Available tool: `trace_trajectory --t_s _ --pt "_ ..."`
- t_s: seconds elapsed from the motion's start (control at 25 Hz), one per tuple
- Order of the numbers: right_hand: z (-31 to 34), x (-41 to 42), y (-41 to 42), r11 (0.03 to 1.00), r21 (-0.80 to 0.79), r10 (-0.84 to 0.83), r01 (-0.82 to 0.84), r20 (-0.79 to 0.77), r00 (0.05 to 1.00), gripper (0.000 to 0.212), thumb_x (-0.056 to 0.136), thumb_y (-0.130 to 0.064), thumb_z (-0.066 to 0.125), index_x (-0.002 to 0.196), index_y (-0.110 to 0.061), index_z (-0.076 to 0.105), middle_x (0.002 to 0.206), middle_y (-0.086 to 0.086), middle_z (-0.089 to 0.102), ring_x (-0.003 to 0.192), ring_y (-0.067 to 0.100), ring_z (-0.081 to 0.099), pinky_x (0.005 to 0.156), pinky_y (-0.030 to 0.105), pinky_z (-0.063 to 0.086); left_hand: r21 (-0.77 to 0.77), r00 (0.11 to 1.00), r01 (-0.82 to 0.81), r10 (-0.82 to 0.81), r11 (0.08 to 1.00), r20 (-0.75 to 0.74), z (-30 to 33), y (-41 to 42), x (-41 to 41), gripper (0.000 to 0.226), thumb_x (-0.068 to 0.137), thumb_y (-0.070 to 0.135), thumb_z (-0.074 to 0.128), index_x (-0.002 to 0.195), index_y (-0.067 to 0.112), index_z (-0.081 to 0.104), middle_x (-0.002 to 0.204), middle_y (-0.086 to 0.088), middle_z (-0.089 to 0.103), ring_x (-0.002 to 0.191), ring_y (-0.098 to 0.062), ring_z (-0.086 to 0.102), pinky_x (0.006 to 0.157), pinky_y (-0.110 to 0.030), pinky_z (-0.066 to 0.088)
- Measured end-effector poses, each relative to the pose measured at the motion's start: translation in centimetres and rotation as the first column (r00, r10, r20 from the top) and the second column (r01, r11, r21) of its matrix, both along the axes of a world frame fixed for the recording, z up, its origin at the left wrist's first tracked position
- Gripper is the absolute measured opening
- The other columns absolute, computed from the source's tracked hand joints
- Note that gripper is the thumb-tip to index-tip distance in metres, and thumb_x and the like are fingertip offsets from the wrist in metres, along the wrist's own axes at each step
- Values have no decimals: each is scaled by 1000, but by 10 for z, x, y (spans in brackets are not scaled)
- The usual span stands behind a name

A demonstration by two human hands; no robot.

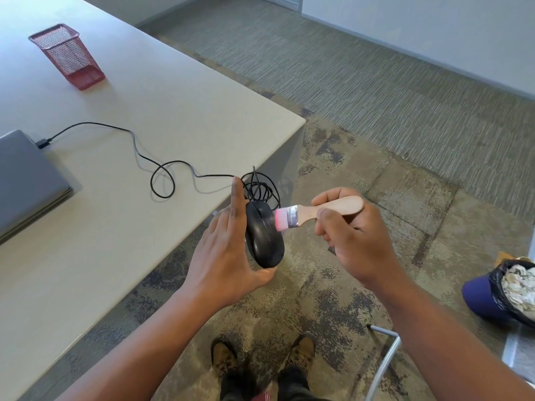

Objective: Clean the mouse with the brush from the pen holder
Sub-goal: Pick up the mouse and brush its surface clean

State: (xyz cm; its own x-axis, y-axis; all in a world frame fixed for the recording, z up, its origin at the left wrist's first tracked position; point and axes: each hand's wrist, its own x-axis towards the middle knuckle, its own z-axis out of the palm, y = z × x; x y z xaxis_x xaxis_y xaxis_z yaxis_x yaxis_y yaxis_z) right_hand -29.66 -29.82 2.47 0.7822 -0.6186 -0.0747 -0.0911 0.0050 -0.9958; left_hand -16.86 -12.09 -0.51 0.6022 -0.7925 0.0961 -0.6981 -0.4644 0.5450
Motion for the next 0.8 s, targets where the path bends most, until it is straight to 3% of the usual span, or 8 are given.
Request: trace_trajectory --t_s 0.08,0.2,0.4,0.52,0.64,0.8 --pt "1 -1 -3 999 40 13 -14 41 999 15 88 -17 59 100 -13 67 62 0 64 56 23 46 50 38 37 3 1000 1 -1 1000 -6 0 0 0 156 62 50 89 153 33 -37 149 -4 48 135 -25 45 107 -34 40" --pt "0 1 3 988 87 128 -131 46 991 13 96 -14 59 102 -9 70 66 4 64 58 14 52 53 27 43 -2 1000 8 -8 1000 12 -1 -1 0 155 63 50 88 153 31 -37 153 -3 46 138 -25 44 109 -33 38" --pt "-3 0 -5 987 -151 -59 54 -32 998 11 100 -17 59 100 -17 70 64 20 62 49 19 45 46 34 35 1 1000 10 -10 1000 -2 -1 -1 1 156 62 50 88 153 32 -37 155 -3 44 140 -26 43 114 -36 36" --pt "-2 3 -4 1000 9 -22 21 76 997 16 97 -24 60 102 -14 72 67 6 63 59 20 50 53 35 41 -1 1000 14 -14 1000 11 0 -2 0 156 62 50 88 154 31 -36 156 -2 43 141 -24 41 117 -39 36" --pt "-6 11 3 991 125 38 -48 77 996 17 96 -23 59 101 -12 72 68 7 63 61 15 52 55 28 42 2 1000 13 -13 1000 28 -1 -3 -1 155 63 51 88 154 29 -35 149 -5 49 135 -25 46 113 -34 35" --pt "-5 10 -1 992 -101 -71 72 17 997 15 94 -27 57 95 -18 69 61 7 57 47 11 44 46 30 33 -1 999 29 -29 1000 39 -2 -3 0 155 63 53 87 154 28 -36 145 -6 52 133 -27 50 114 -37 38"
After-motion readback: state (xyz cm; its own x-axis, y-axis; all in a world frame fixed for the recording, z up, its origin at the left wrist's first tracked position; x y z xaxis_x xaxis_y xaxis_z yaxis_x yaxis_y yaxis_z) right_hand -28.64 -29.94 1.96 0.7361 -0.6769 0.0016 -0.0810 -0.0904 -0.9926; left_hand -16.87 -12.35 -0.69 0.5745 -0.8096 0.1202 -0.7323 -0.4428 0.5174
